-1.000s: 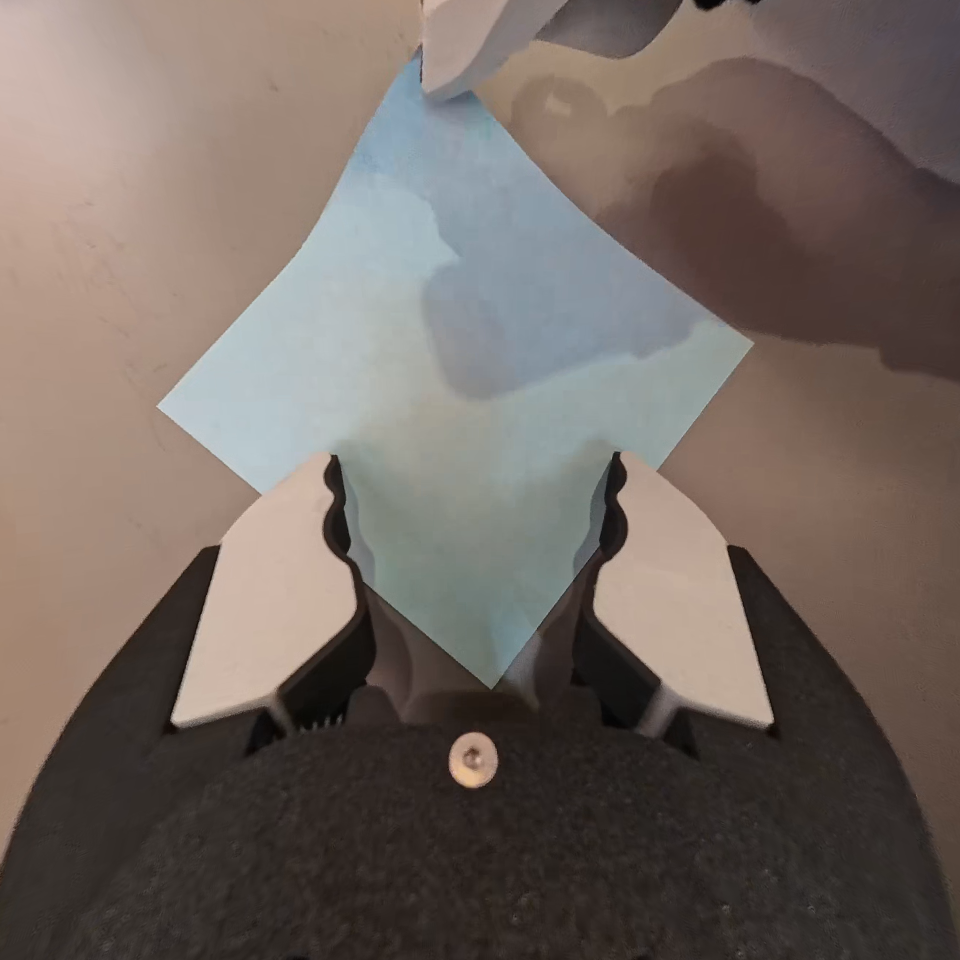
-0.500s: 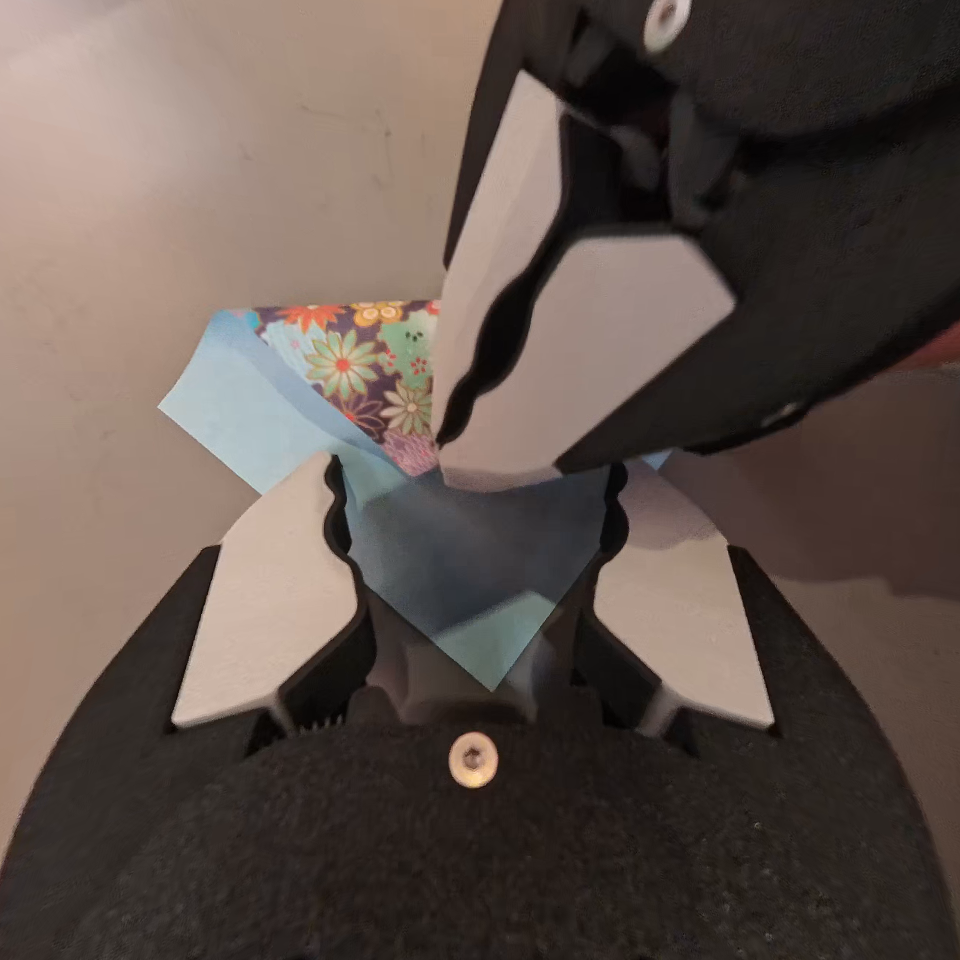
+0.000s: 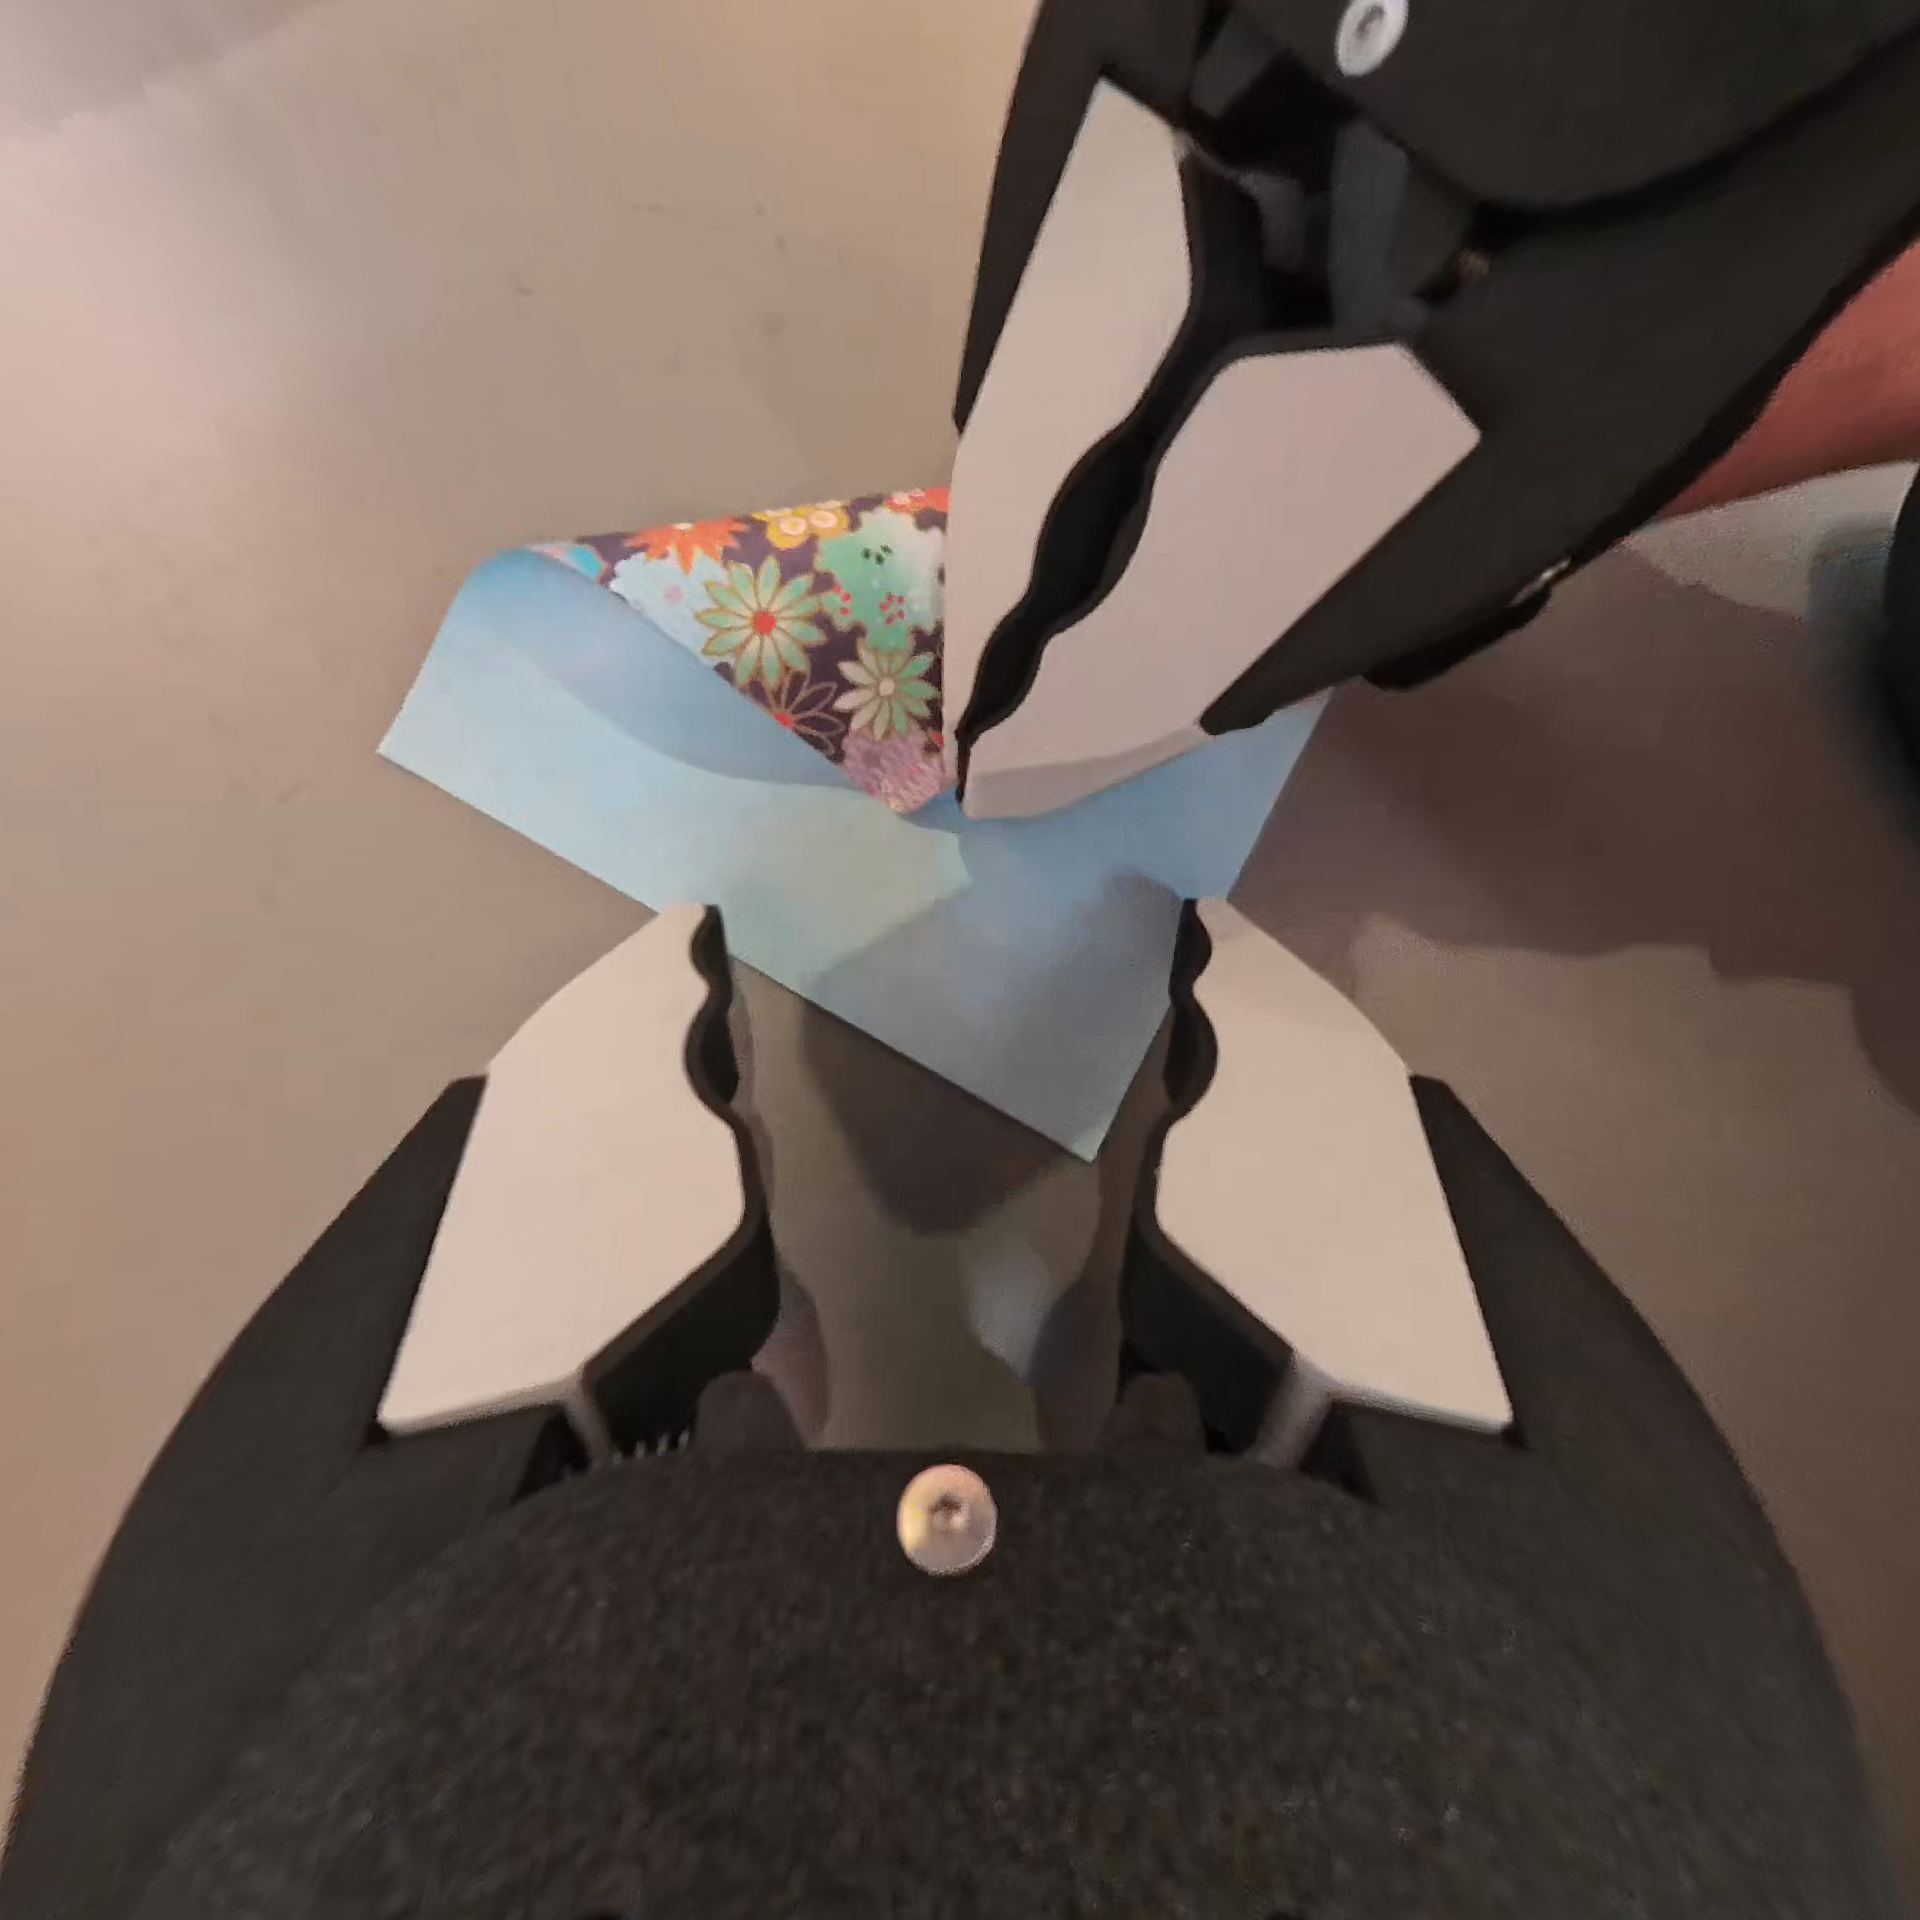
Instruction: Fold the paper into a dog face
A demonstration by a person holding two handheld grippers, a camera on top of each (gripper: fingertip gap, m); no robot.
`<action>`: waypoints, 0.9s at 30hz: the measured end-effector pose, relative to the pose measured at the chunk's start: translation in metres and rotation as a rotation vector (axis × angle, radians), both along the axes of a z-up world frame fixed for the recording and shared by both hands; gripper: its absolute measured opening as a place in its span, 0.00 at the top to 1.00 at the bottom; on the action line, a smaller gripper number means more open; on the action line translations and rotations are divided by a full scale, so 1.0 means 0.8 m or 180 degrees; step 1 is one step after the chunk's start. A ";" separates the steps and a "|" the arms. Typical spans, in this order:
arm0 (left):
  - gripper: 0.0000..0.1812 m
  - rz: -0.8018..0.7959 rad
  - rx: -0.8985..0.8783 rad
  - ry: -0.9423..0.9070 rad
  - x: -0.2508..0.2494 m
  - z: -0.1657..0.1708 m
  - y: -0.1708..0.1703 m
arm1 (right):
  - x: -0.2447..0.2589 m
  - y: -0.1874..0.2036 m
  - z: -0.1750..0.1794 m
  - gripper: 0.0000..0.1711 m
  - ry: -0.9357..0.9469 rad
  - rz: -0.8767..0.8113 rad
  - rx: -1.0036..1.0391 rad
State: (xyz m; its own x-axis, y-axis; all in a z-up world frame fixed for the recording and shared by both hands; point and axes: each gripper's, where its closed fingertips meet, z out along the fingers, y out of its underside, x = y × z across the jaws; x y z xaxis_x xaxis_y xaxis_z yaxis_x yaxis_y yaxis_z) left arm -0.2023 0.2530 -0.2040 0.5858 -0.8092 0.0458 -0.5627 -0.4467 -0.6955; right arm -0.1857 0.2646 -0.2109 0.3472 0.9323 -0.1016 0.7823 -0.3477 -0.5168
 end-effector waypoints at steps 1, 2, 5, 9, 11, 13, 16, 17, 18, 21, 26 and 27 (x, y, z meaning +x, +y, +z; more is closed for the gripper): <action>0.57 -0.0081 0.0008 0.0069 0.001 -0.003 0.001 | 0.001 0.002 0.000 1.00 -0.0021 0.0040 0.0044; 0.57 -0.0173 0.0001 0.0150 0.002 -0.007 0.000 | 0.001 0.002 0.000 1.00 -0.0010 0.0109 0.0043; 0.57 -0.0314 0.0021 0.0242 0.009 -0.010 0.001 | 0.002 0.005 0.000 1.00 0.0064 0.0162 -0.0039; 0.57 -0.0307 0.0040 0.0211 0.011 -0.010 0.002 | 0.003 -0.001 0.003 1.00 0.0077 0.0128 -0.0129; 0.57 -0.0281 0.0063 0.0180 0.011 -0.010 0.002 | -0.007 -0.015 0.012 1.00 0.0254 0.0163 -0.0218; 0.57 -0.0260 0.0081 0.0154 0.012 -0.010 0.002 | -0.014 -0.026 0.016 1.00 0.0353 0.0179 -0.0319; 0.57 -0.0255 0.0087 0.0147 0.012 -0.010 0.002 | -0.017 -0.030 0.009 1.00 0.0295 0.0110 -0.0419; 0.57 -0.0254 0.0086 0.0148 0.012 -0.010 0.003 | -0.017 -0.029 0.004 1.00 0.0238 0.0069 -0.0465; 0.57 -0.0250 0.0086 0.0147 0.012 -0.010 0.003 | -0.017 -0.029 0.002 1.00 0.0211 0.0049 -0.0481; 0.57 -0.0228 0.0093 0.0136 0.012 -0.010 0.003 | -0.015 -0.027 0.001 1.00 0.0104 0.0051 -0.0393; 0.57 -0.0338 0.0125 0.0186 -0.007 -0.006 0.008 | -0.014 -0.027 0.000 1.00 0.0025 0.0116 -0.0275; 0.57 -0.0419 0.0111 0.0214 -0.012 -0.007 0.009 | -0.014 -0.027 0.000 1.00 0.0030 0.0139 -0.0260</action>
